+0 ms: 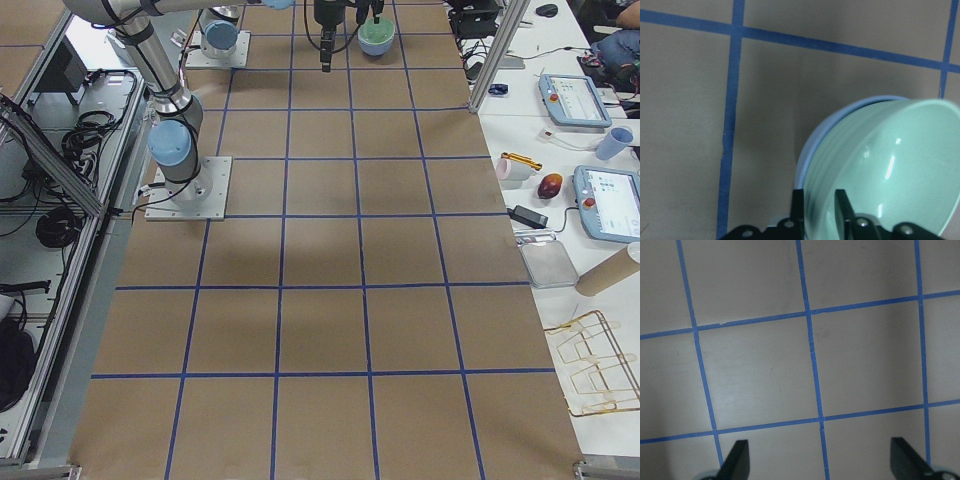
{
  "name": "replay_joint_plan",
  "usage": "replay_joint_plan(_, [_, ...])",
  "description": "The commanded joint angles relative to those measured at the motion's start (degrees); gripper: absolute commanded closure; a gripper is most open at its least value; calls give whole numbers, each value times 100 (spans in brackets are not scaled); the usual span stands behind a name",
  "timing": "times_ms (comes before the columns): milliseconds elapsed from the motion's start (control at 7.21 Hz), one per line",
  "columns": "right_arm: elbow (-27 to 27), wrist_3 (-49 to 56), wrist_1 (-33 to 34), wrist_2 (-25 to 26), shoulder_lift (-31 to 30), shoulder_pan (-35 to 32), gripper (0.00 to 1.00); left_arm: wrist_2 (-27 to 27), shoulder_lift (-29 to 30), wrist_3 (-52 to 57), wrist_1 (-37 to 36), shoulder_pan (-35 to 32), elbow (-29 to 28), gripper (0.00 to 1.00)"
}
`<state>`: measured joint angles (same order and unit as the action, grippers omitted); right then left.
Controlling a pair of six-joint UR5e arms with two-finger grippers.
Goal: Stack green bowl on blue bowl
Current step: 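Open the left gripper and release the green bowl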
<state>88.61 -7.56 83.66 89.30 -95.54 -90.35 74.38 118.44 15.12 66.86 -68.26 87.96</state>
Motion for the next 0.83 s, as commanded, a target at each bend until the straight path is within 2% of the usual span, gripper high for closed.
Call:
replay_joint_plan(0, [-1,0,1,0,0,0,0,59,-241,9,281,-29,-94,0])
replay_joint_plan(139, [-1,0,1,0,0,0,0,416,-451,0,840,-203,-364,0])
replay_joint_plan(277, [-1,0,1,0,0,0,0,1142,-741,-70,1499,-562,-672,0])
replay_joint_plan(416, [-1,0,1,0,0,0,0,1427,-1057,-253,1897,-818,-779,0])
replay_joint_plan(693, [-1,0,-8,0,0,0,0,1448,-1559,-527,2146,-1362,-754,0])
